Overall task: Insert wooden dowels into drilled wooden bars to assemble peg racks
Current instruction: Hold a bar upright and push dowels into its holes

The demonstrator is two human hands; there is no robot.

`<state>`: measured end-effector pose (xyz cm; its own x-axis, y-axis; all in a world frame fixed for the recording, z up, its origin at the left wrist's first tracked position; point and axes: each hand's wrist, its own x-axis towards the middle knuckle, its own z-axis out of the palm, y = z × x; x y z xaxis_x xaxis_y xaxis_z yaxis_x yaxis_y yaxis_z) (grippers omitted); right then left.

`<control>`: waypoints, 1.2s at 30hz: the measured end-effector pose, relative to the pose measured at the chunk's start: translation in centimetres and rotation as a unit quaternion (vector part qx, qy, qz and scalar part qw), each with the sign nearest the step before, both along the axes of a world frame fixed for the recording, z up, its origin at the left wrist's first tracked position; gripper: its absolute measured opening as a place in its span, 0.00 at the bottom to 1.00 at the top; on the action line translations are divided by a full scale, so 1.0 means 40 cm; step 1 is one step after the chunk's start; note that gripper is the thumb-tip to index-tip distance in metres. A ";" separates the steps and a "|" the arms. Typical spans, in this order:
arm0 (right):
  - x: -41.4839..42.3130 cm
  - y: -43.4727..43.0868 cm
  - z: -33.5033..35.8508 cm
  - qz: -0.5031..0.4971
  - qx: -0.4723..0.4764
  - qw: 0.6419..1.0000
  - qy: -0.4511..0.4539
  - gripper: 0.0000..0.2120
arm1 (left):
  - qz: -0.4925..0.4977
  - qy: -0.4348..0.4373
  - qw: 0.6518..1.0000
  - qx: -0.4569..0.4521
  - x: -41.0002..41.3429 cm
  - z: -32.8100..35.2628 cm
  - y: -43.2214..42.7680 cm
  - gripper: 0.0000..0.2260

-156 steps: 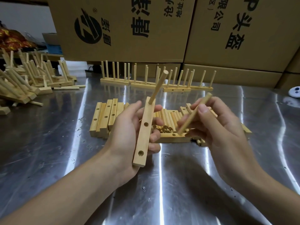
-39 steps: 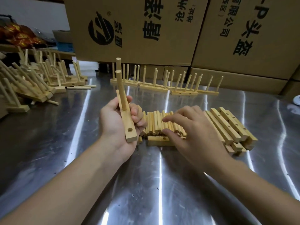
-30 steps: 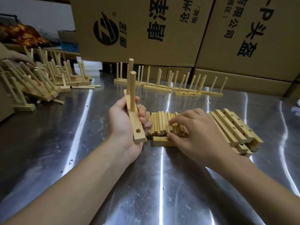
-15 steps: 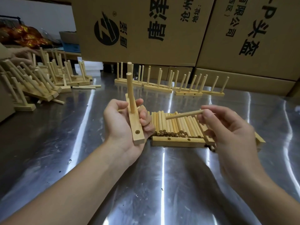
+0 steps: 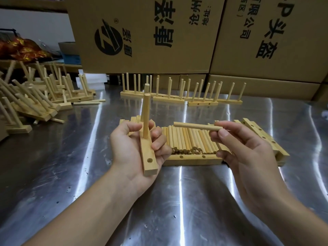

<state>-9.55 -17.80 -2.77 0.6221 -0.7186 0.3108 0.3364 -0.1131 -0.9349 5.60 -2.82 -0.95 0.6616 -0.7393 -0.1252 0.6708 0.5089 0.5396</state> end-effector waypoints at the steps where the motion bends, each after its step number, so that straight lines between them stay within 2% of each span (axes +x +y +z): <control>1: 0.001 0.001 0.000 0.000 -0.015 1.000 0.001 0.09 | -0.003 -0.004 1.000 0.005 -0.003 0.000 0.000 0.08; 8: 0.004 0.029 0.001 0.016 -0.146 0.989 0.020 0.09 | 0.010 0.028 1.000 0.003 -0.017 0.004 -0.001 0.19; 11: 0.001 0.041 0.004 0.025 -0.170 0.985 0.032 0.09 | 0.008 0.036 0.999 0.005 -0.015 0.005 0.001 0.20; 14: -0.003 0.050 0.006 0.033 -0.175 0.983 0.042 0.09 | 0.007 0.038 0.999 0.012 -0.012 0.007 0.000 0.21; 19: 0.012 0.066 0.002 0.084 -0.127 0.988 0.018 0.12 | -0.029 0.057 0.998 0.017 -0.030 0.004 -0.011 0.21; 23: 0.017 0.071 -0.001 0.087 -0.148 0.985 0.013 0.10 | -0.050 0.064 0.996 0.037 -0.045 -0.007 -0.018 0.22; 27: 0.008 0.058 0.019 0.112 -0.131 0.985 0.002 0.12 | -0.034 0.017 0.997 0.060 -0.031 -0.001 -0.013 0.12; 29: -0.003 0.058 0.032 0.117 -0.211 0.969 0.051 0.12 | -0.028 -0.011 0.998 0.060 -0.026 0.002 -0.010 0.12; 32: -0.017 0.058 0.035 0.103 -0.363 0.915 0.140 0.11 | -0.024 -0.030 0.998 0.056 -0.029 0.004 -0.007 0.15; 36: -0.026 0.068 0.030 0.124 -0.420 0.882 0.174 0.06 | -0.027 -0.063 0.996 0.053 -0.035 0.000 -0.009 0.17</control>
<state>-10.60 -15.09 -1.58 0.8906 -0.1536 0.4280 0.1577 -0.7786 -0.6074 4.19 -3.18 -0.94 0.6361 -0.7616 -0.1242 0.6199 0.4086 0.6699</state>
